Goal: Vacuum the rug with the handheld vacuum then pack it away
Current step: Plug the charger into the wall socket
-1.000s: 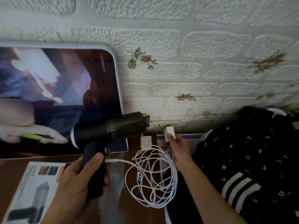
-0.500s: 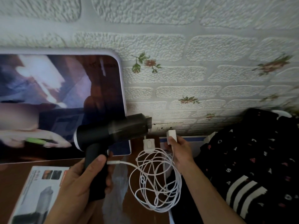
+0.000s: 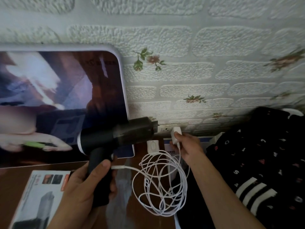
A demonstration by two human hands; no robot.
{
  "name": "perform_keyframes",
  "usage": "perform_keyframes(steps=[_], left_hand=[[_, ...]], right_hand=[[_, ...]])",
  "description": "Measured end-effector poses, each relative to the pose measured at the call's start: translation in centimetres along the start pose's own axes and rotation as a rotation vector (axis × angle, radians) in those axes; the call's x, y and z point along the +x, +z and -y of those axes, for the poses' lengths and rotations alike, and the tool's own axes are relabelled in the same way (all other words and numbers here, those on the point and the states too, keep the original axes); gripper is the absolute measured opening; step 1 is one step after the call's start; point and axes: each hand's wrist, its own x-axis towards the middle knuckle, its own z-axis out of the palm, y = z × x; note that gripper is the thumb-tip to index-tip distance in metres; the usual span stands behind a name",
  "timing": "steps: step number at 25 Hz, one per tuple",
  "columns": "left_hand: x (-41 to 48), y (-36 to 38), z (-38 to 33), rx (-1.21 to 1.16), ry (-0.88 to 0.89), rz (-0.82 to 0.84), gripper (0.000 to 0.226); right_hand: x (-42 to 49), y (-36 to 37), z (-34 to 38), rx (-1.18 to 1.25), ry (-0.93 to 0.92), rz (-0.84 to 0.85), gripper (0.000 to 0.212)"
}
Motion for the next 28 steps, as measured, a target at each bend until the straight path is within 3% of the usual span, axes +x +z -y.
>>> perform_keyframes(steps=[2, 8, 12, 15, 18, 22, 25, 28], left_hand=[[0.1, -0.1, 0.1, 0.016, -0.005, -0.026, 0.086], [-0.5, 0.3, 0.1, 0.043, 0.016, -0.033, 0.103], [-2.0, 0.1, 0.3, 0.052, 0.041, -0.015, 0.086], [-3.0, 0.0, 0.5, 0.045, 0.085, -0.013, 0.085], [-4.4, 0.2, 0.0, 0.019, 0.107, 0.005, 0.048], [-6.8, 0.4, -1.8, 0.001, 0.13, 0.063, 0.026], [-8.8, 0.5, -3.6, -0.024, 0.168, 0.118, 0.024], [-11.6, 0.3, -5.8, -0.05, 0.247, 0.197, 0.025]], right_hand=[[0.2, -0.1, 0.3, 0.003, 0.008, 0.016, 0.008], [0.3, 0.4, 0.1, -0.021, -0.001, -0.008, 0.009], [-0.7, 0.2, -0.1, -0.044, -0.057, 0.021, 0.007], [-1.6, -0.2, 0.2, -0.137, -0.053, 0.051, 0.014], [-2.7, -1.1, 0.6, -0.364, -0.097, 0.084, 0.049], [-9.5, -1.3, 2.9, -0.378, -0.305, 0.015, 0.039], [-17.1, -1.0, 4.0, -0.292, -0.38, 0.255, 0.022], [-25.2, -0.6, 4.4, -0.247, -0.364, 0.624, 0.046]])
